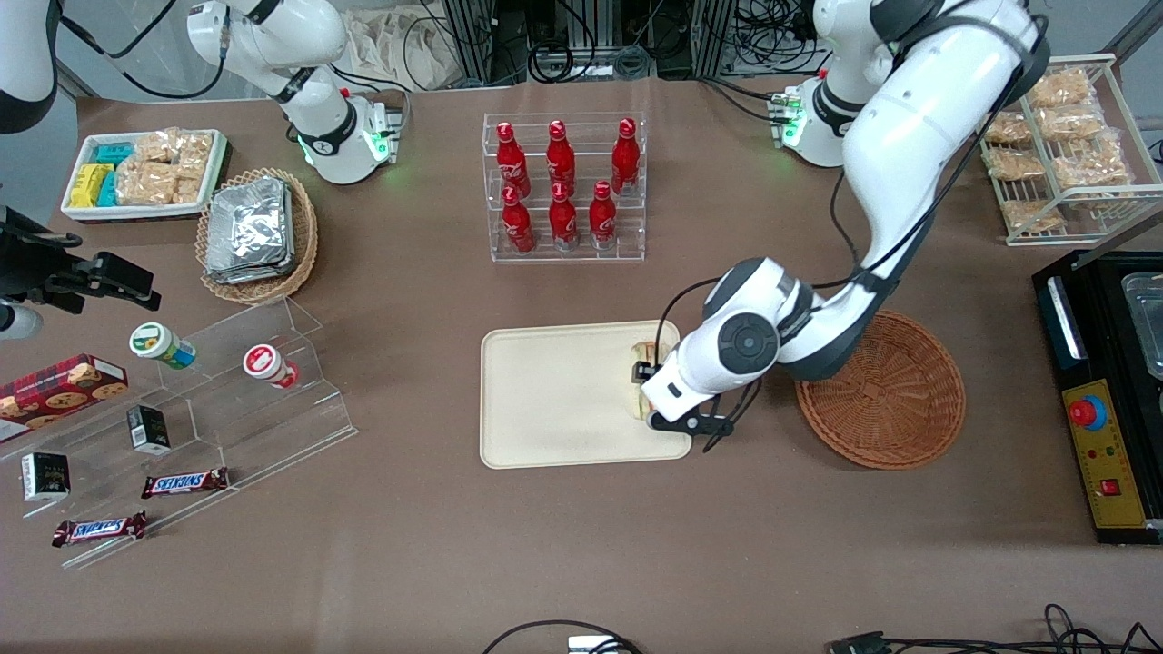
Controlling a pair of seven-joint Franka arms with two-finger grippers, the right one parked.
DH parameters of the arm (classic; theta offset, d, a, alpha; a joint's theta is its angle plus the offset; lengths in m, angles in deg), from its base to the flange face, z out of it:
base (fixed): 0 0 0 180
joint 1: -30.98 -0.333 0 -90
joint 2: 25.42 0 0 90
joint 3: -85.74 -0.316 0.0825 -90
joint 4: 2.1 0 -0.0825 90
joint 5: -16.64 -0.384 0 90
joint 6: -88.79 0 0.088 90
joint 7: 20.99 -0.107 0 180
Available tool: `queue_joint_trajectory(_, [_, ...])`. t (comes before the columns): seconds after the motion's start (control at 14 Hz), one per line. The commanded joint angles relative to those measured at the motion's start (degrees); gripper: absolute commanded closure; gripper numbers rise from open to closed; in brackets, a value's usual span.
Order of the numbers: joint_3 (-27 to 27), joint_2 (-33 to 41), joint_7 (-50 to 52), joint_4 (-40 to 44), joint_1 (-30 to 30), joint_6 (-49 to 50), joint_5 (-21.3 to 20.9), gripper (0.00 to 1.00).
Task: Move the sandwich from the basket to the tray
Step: 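Lower the sandwich onto the tray, open the left gripper and withdraw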
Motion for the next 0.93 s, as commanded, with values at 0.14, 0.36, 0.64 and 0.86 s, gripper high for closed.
queue_joint_trajectory(0.14, [0.7,20.1,-3.0,-18.4,-7.5,2.0,0.5,0.0])
queue_joint_trajectory(0.36, [0.6,29.7,-10.4,-23.8,-11.5,3.1,7.1,0.0])
queue_joint_trajectory(0.64, [0.2,36.7,-23.1,-23.1,-20.9,9.9,14.7,0.0])
queue_joint_trajectory(0.86, [0.1,37.3,-27.1,-18.5,-27.5,14.8,14.6,0.0])
